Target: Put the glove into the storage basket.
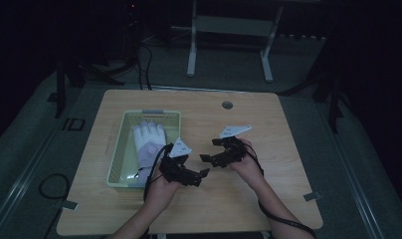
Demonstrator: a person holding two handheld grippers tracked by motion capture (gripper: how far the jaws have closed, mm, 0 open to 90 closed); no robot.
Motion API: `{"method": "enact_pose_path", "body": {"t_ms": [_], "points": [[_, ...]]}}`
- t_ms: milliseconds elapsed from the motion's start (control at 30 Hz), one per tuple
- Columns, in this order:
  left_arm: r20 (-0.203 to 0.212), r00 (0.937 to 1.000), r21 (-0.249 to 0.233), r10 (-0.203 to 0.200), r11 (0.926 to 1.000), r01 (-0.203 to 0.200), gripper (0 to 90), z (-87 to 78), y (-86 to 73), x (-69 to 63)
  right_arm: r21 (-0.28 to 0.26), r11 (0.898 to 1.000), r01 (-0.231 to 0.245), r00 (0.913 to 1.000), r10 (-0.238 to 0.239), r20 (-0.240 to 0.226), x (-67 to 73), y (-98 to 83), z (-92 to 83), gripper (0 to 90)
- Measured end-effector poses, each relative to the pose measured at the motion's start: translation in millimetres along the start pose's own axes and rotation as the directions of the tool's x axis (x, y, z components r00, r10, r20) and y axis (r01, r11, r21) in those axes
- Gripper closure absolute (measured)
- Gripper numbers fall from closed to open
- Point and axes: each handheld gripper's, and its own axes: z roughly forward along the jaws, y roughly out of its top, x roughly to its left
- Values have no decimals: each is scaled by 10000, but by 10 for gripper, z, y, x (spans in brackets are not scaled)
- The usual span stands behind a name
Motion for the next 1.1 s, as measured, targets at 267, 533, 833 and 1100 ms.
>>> {"method": "enact_pose_path", "body": {"t_ms": [267,533,833,1100], "points": [[1050,9927,136,596,9980,-614,0,237,-45,-259,-121,9999,75,9992,-70,397,-71,-231,-188,139],[1641,9821,610,926,9927,-1038,1,469,-143,-430,-148,9992,382,9979,-373,529,-116,-463,-326,141],[2378,9661,826,1007,9889,-1235,1,657,-333,-545,-216,9990,392,9962,-373,793,-156,-743,-436,137],[2389,9674,960,837,9894,-1093,1,735,-465,-539,-245,9993,295,9943,-268,1032,-194,-987,-544,136]]}}
